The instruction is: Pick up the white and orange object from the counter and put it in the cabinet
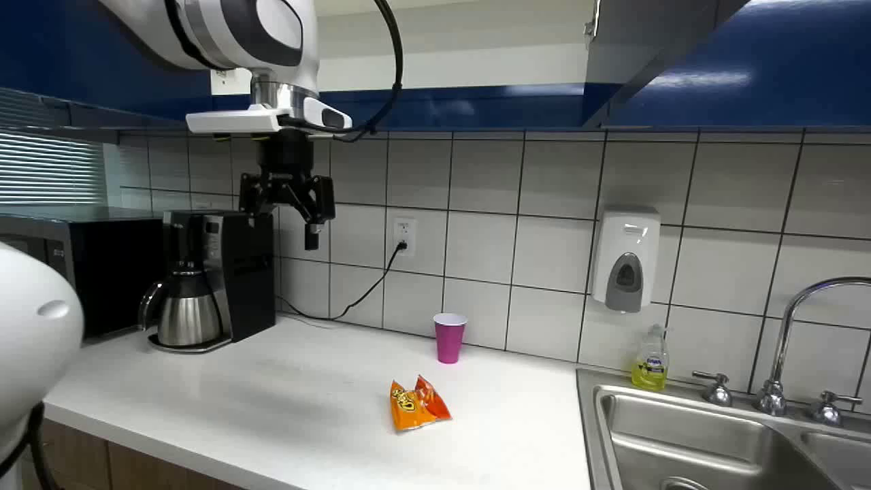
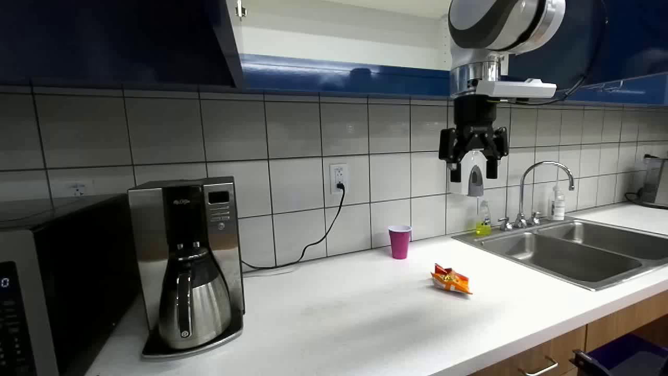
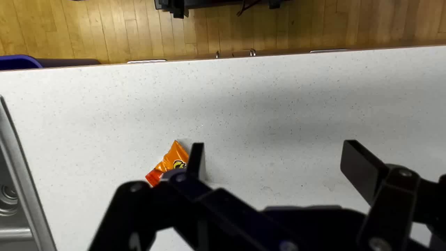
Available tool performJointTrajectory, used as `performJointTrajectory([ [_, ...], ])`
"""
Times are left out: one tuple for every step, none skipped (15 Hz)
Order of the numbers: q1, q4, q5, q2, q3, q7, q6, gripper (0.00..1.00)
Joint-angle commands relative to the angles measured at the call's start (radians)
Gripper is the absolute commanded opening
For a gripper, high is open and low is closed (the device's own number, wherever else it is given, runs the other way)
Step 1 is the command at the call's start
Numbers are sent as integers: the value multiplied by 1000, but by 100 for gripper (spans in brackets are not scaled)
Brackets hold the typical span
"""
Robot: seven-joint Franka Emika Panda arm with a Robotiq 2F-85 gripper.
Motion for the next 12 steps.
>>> performJointTrajectory([
  [-8, 2, 4, 0, 7, -4, -2, 100],
  [-8, 2, 4, 0, 7, -4, -2, 100],
  [-8, 2, 4, 0, 7, -4, -2, 100],
  [-8, 2, 4, 0, 7, -4, -2, 100],
  [-8, 2, 4, 0, 7, -4, -2, 100],
  [-8, 2, 4, 0, 7, -4, -2, 100],
  [-8, 2, 4, 0, 7, -4, -2, 100],
  [-8, 2, 4, 1, 7, -4, -2, 100],
  [-8, 2, 4, 0, 7, -4, -2, 100],
  [-8, 2, 4, 0, 7, -4, -2, 100],
  [-9, 5, 6, 6, 5, -3, 2, 100],
  [-11, 12, 12, 19, 0, -1, 5, 100],
])
